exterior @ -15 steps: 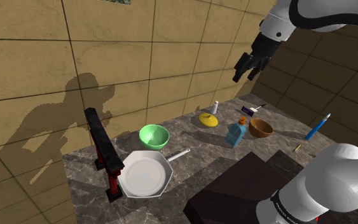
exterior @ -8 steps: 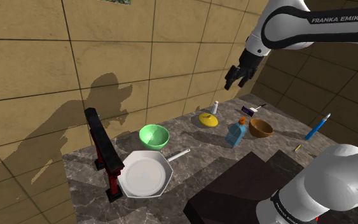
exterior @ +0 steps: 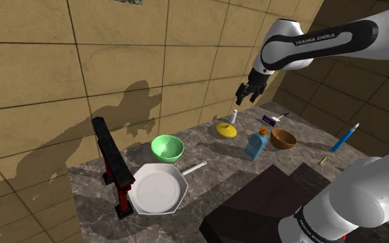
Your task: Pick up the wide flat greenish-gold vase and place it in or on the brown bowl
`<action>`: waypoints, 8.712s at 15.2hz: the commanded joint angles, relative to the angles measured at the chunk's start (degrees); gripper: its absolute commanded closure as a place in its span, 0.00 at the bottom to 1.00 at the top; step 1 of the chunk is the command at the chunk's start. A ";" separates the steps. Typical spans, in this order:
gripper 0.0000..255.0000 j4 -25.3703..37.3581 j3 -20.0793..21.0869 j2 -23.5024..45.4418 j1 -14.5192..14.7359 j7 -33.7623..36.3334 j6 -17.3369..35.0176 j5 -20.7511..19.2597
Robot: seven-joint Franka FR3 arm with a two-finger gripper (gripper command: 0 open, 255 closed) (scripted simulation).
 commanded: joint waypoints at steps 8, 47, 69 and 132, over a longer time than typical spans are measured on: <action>0.00 7.84 -3.11 19.16 -1.89 -4.76 9.63 1.14; 1.00 43.72 -3.08 65.55 -11.01 -12.83 16.74 6.41; 1.00 41.57 -4.18 56.38 -10.12 -12.79 9.74 5.39; 1.00 31.27 -12.04 47.17 -35.62 -50.06 11.98 11.15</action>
